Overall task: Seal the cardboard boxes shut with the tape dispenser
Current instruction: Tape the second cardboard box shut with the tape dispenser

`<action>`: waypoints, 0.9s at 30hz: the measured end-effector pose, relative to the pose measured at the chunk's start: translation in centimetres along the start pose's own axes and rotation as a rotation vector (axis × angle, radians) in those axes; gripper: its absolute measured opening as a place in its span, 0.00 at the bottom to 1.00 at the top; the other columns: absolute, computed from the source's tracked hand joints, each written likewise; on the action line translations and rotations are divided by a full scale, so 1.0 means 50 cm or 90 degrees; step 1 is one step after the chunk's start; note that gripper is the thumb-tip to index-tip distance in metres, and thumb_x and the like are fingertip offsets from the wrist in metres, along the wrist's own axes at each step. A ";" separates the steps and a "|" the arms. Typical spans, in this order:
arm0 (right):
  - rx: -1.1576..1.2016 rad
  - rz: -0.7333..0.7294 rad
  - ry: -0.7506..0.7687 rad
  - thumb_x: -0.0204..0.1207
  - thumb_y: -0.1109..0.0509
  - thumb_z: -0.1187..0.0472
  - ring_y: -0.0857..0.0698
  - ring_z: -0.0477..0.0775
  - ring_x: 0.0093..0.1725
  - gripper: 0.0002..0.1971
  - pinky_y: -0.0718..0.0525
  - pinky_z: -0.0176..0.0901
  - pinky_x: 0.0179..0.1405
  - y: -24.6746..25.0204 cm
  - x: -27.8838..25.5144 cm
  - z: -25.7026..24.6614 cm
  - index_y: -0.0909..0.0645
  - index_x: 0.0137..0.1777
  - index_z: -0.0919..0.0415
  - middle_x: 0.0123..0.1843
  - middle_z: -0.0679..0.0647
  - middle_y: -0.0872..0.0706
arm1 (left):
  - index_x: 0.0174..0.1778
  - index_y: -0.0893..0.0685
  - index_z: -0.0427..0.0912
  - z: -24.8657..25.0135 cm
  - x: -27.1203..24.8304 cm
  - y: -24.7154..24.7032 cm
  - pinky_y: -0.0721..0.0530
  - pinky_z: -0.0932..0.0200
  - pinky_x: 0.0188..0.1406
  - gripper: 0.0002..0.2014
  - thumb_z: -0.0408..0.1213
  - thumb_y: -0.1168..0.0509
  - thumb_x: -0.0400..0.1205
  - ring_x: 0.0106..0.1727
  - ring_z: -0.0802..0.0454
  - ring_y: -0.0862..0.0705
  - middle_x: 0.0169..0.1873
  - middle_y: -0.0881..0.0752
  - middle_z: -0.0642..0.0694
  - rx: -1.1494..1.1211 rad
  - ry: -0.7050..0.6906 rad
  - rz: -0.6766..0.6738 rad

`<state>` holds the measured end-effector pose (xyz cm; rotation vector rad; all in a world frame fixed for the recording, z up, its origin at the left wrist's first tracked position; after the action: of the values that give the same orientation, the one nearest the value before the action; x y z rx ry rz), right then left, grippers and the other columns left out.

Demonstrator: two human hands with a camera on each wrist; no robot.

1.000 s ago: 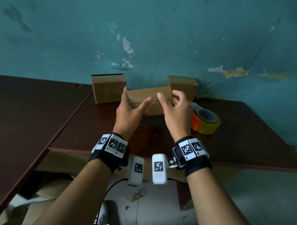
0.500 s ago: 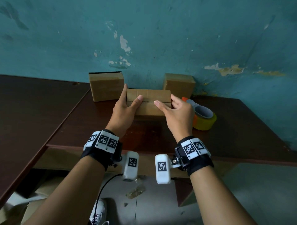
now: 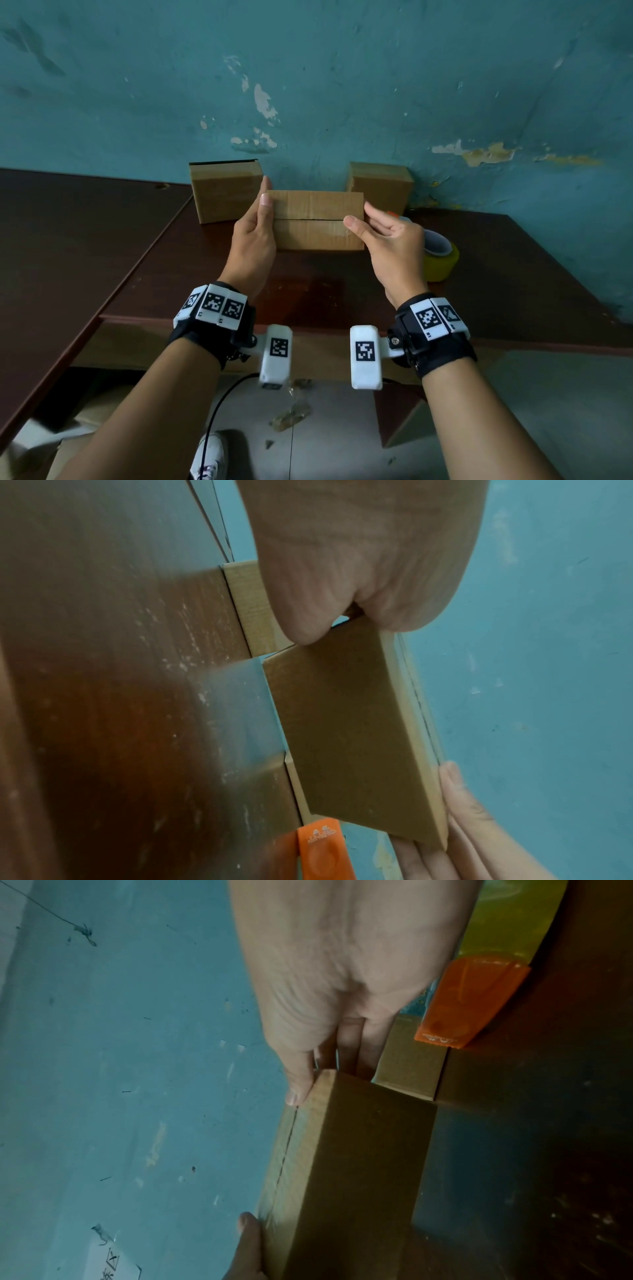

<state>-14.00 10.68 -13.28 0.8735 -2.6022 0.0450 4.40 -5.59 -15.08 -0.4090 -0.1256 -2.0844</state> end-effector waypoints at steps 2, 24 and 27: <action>0.012 0.010 -0.004 0.76 0.14 0.57 0.10 0.35 0.63 0.29 0.13 0.38 0.69 0.003 0.003 0.004 0.15 0.76 0.62 0.68 0.47 0.10 | 0.93 0.36 0.50 -0.001 -0.002 0.001 0.38 0.53 0.92 0.29 0.55 0.50 0.95 0.90 0.59 0.35 0.90 0.33 0.52 0.001 -0.004 0.014; -0.096 0.172 0.065 0.72 0.12 0.47 0.07 0.45 0.63 0.32 0.06 0.49 0.61 0.010 -0.044 -0.040 0.12 0.73 0.60 0.62 0.53 0.05 | 0.87 0.26 0.54 0.009 -0.025 -0.030 0.09 0.48 0.67 0.41 0.44 0.17 0.78 0.65 0.53 0.08 0.64 0.09 0.50 -0.047 -0.016 0.043; -0.092 0.202 0.086 0.67 0.12 0.39 0.06 0.40 0.53 0.32 0.06 0.49 0.54 0.010 -0.048 -0.044 0.08 0.67 0.57 0.52 0.42 0.05 | 0.80 0.19 0.56 0.020 -0.032 -0.031 0.07 0.45 0.60 0.38 0.47 0.13 0.74 0.64 0.48 0.07 0.67 0.10 0.47 -0.062 -0.032 0.058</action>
<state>-11.75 12.80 -12.12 0.3886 -2.5536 0.0019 4.10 -3.22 -14.55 -0.5164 -0.0343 -1.9966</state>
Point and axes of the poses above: each hand's wrist, its own x-axis towards the middle knuckle, its own y-axis out of the back of the hand, z = x × y, the point moved 10 cm from there along x, towards the middle knuckle
